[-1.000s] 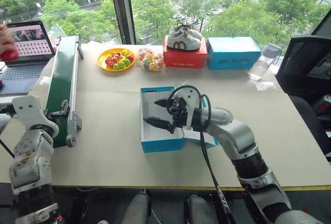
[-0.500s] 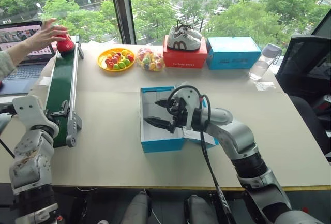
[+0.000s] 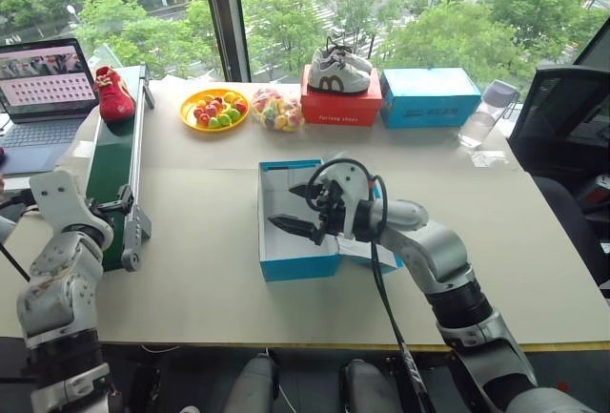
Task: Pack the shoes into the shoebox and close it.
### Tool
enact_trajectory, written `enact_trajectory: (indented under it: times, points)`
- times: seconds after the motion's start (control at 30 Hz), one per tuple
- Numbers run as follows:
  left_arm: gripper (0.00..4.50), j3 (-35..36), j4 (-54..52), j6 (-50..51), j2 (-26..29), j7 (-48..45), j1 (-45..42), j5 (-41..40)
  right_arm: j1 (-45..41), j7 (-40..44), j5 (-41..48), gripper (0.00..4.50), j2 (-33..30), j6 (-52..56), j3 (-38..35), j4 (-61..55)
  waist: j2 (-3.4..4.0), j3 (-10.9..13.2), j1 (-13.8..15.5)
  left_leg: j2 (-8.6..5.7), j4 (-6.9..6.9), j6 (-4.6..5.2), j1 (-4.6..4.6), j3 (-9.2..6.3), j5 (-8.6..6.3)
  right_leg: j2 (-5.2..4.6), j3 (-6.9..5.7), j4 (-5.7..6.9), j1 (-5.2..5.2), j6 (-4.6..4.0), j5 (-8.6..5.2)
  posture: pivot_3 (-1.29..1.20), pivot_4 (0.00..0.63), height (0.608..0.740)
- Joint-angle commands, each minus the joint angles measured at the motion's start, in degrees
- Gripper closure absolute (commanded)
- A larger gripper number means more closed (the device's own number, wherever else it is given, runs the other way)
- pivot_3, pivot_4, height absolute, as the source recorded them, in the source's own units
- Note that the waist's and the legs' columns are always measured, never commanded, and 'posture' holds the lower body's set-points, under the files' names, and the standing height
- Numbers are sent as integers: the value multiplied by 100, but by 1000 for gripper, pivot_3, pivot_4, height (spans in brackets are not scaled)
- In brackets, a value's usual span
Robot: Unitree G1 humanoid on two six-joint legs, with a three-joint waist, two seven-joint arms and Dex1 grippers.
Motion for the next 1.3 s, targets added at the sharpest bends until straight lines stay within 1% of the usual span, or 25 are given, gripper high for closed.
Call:
enact_trajectory:
  times: [0.03,0.33,0.43,0.53,0.73,0.93,1.3]
  points:
    - [0,169,-48,338,230,37,-101,-63,-22,-47,-12,48,61,-136,-147,-120,0,0,-6,0,0,0,0,0,0,0,0,0,0,0,0,0,150,736]
    - [0,238,-41,527,493,-53,-180,-30,177,1,-59,48,-30,-151,-96,-65,-8,1,-8,1,0,-4,0,1,-1,0,2,0,-2,-1,0,0,150,736]
    - [0,265,40,611,610,-51,-217,-15,351,263,-98,48,-105,-393,14,-14,-9,1,-6,1,-1,-26,0,2,-15,0,3,-1,-3,-1,0,0,150,736]
    - [0,281,52,763,709,-84,-230,-40,434,417,-285,48,-187,-605,182,5,-9,1,-8,1,-1,-26,0,2,-15,0,3,0,-2,-1,0,0,150,736]
    - [0,365,41,820,869,-157,-298,-46,400,414,-291,48,-70,-617,126,37,-12,1,-10,4,-1,-30,0,2,-14,1,3,2,-4,-1,1,0,150,736]
    - [0,396,62,773,883,-158,-364,-2,365,323,-401,48,35,-677,116,273,-15,0,-9,4,-2,-45,0,3,-7,1,4,1,-5,-1,1,0,150,736]
    - [0,430,30,789,822,-160,-301,-7,400,312,-439,48,85,-644,86,259,-21,0,-9,5,-4,-50,0,3,-5,1,4,3,-8,-1,1,0,150,736]
